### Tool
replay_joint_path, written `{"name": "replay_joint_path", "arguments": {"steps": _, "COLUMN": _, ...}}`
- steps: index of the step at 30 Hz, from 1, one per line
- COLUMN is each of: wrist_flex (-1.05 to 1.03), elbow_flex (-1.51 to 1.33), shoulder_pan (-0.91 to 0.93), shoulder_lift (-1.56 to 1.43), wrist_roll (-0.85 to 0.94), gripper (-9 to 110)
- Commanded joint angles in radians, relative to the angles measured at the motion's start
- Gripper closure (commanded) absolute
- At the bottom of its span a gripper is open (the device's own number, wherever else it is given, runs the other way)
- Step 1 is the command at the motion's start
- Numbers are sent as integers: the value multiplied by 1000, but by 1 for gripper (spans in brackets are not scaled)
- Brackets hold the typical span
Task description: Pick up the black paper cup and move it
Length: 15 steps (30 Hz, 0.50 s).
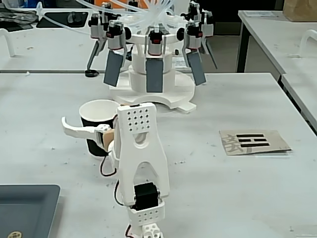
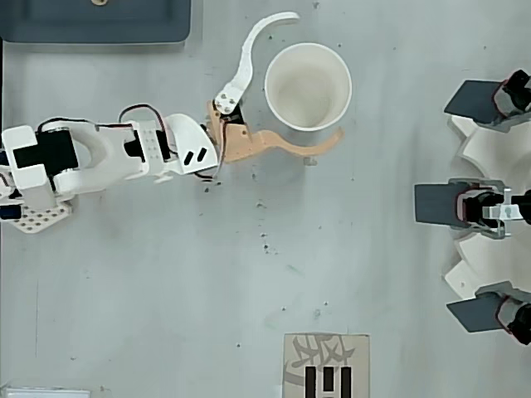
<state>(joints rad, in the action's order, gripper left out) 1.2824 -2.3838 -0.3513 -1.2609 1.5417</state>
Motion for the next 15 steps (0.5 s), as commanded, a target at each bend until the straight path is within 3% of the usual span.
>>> {"name": "replay_joint_path", "arguments": {"steps": 1, "wrist_flex": -9, "elbow_flex": 63, "shoulder_pan": -17, "shoulder_lift": -2, "wrist_roll": 2, "gripper": 56}}
{"name": "replay_joint_path", "arguments": {"steps": 15, "wrist_flex": -9, "elbow_flex": 124, "shoulder_pan": -44, "shoulder_lift": 78, "wrist_roll": -5, "gripper": 61}}
